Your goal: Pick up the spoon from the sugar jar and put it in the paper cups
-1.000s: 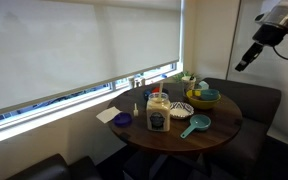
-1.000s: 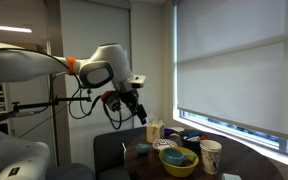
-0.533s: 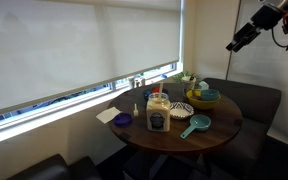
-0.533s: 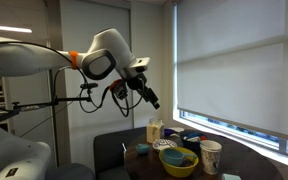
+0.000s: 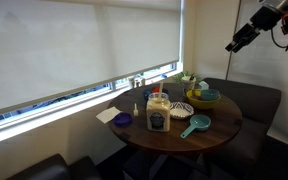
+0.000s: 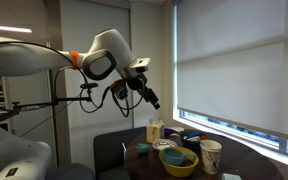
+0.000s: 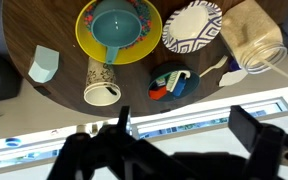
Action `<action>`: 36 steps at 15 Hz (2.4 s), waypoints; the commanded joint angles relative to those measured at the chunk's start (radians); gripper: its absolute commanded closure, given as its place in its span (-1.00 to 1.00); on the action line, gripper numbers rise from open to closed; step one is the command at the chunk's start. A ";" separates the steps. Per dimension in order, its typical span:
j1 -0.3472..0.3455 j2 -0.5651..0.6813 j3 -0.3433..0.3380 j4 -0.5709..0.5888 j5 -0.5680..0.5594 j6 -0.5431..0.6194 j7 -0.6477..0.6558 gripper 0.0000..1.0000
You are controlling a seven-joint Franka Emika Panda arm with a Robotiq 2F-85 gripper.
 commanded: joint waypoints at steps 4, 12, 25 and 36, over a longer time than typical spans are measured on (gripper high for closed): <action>0.175 0.227 -0.096 0.183 0.130 -0.043 -0.181 -1.00; 0.237 0.587 -0.051 0.593 0.221 -0.389 -0.427 -1.00; 0.164 0.632 0.106 0.648 0.019 -0.430 -0.207 -1.00; 0.232 0.915 0.299 0.986 -0.389 -0.639 -0.099 -1.00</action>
